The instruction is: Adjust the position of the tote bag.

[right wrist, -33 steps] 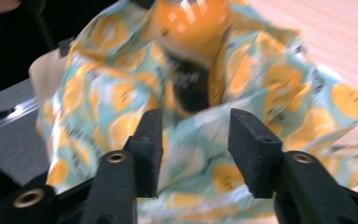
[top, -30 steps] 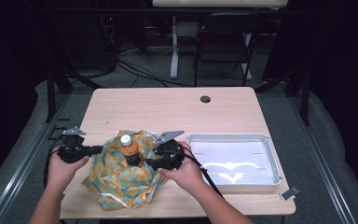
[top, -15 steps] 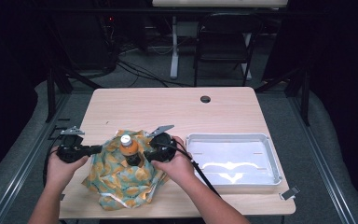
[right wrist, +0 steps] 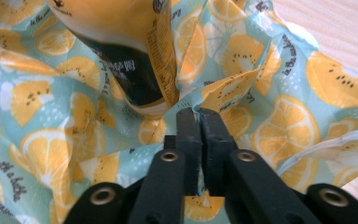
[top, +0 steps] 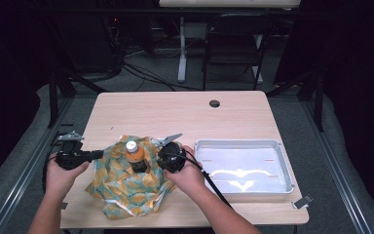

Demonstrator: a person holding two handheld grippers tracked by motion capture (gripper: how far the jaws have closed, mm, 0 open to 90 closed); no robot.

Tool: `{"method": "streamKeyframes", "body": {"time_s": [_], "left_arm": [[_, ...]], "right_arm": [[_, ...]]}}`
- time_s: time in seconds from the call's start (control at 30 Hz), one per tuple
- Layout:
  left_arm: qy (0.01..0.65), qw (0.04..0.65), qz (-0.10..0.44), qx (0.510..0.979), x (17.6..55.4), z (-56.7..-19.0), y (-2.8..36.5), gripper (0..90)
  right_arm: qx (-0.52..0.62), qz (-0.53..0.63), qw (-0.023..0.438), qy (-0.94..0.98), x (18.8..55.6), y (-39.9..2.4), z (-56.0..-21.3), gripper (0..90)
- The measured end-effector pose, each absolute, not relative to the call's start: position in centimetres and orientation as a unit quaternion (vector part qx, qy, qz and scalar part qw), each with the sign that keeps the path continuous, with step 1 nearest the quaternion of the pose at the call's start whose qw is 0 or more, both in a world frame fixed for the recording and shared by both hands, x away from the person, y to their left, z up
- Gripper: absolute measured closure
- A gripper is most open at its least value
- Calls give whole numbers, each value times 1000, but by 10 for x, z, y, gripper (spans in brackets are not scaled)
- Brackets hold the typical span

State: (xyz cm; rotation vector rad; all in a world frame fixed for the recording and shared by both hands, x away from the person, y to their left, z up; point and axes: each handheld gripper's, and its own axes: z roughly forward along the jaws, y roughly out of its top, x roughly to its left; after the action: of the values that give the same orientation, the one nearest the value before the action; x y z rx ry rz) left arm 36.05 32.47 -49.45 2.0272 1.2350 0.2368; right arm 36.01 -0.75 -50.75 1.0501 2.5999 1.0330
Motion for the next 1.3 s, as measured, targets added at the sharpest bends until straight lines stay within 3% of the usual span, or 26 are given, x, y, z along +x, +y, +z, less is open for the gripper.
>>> {"method": "streamKeyframes", "body": {"time_s": [1.03, 1.3], "left_arm": [[523, 330, 73, 782, 369, -519, 341, 889], [509, 355, 110, 776, 359, -489, 338, 664]], "right_arm": [[372, 294, 127, 871, 362, -38, -536, 900], [371, 292, 132, 872, 361, -38, -536, 900]]}}
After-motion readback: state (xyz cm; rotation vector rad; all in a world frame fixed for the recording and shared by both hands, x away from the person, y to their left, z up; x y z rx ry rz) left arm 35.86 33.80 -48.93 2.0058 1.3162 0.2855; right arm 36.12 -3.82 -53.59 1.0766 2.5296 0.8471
